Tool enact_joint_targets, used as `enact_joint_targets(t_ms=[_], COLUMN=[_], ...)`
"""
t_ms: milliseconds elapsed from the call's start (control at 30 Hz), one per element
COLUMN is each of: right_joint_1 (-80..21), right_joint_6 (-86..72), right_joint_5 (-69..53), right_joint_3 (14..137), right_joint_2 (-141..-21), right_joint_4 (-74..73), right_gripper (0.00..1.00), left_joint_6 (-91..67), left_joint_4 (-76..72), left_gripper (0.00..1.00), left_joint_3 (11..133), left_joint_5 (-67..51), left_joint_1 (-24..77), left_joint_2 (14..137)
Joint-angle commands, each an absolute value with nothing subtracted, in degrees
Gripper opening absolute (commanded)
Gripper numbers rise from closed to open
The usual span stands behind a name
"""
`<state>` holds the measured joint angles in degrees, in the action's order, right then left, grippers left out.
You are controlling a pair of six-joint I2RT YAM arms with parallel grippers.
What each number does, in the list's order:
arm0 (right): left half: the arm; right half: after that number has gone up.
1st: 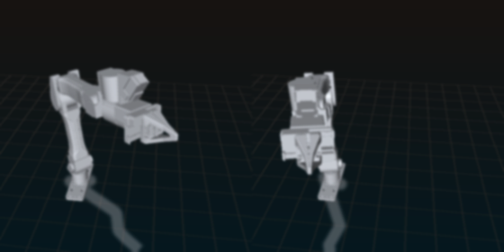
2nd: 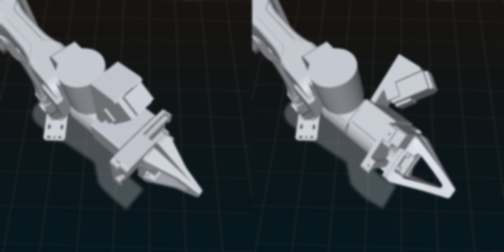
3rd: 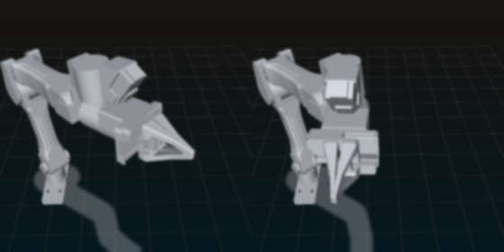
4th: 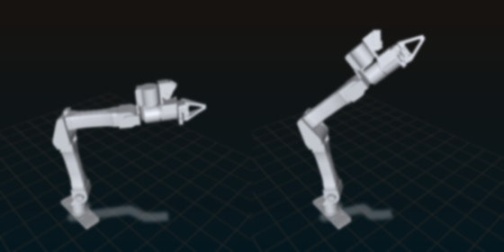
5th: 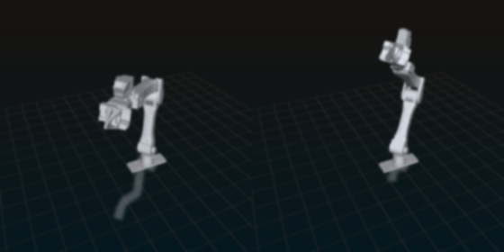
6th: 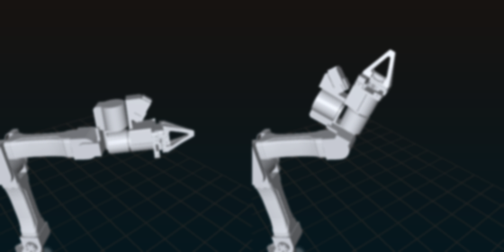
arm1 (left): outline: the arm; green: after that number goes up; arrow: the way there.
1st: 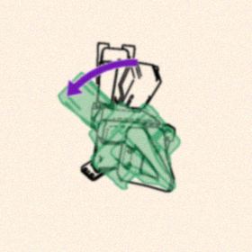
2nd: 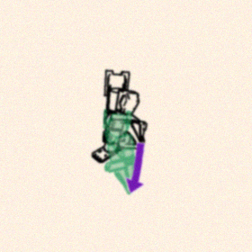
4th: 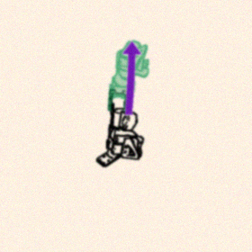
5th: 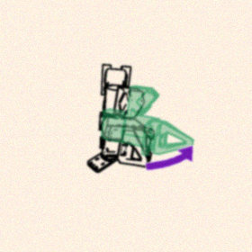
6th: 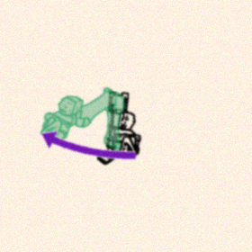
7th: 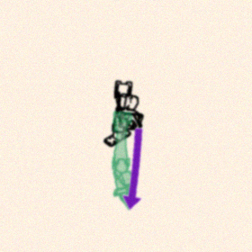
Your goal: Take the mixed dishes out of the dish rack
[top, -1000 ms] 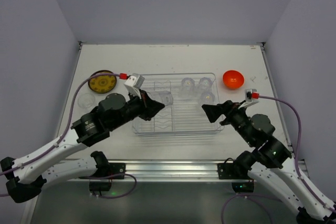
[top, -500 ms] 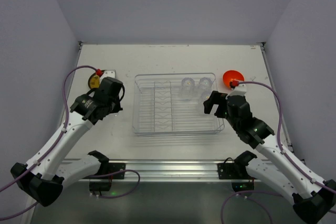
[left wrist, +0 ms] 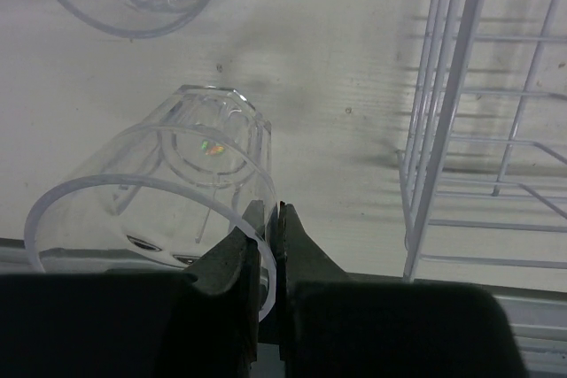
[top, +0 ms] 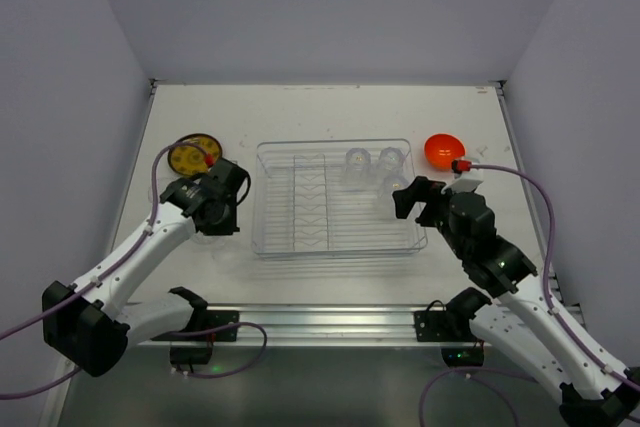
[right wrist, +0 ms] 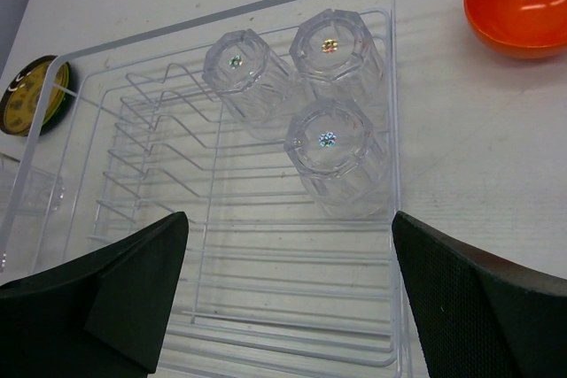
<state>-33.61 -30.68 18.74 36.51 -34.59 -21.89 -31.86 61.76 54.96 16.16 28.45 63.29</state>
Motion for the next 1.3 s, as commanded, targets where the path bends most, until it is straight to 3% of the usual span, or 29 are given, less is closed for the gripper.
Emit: enact_joint_targets(t_ms=[0,500,867,1000,1267], right_joint_1=[-33.31,-33.31,-33.31,-33.31,-33.31], right_joint_6=[-29.97,-29.88,-29.88,-29.88,-29.0], right_joint_5=[17.76,14.68,13.8,13.89,12.57], right_joint_3=[35.78,34.45,33.84,33.75,34.1], right_joint_2=[-34.19,-32.52,-32.26,-32.34,-35.24], right_joint_4=[-18.81,-17.4,-16.79,-16.7,-16.35], right_gripper=[0.99,0.99,0.99,0.99,0.99], left_joint_6=[-29.97,-31.29,-28.74,-28.74,-27.07], left_joint_4=[58.89,52.04,47.29,48.34,54.92], left_gripper=[0.0,0.08,0.28,0.42,0.8], left_joint_3=[53.27,48.69,47.46,48.07,55.45], left_joint_5=[13.88,15.91,10.99,11.77,11.51], left_joint_1=[28.04,26.02,20.83,20.83,20.83], left_joint_2=[64.16,71.37,72.59,72.6,59.34])
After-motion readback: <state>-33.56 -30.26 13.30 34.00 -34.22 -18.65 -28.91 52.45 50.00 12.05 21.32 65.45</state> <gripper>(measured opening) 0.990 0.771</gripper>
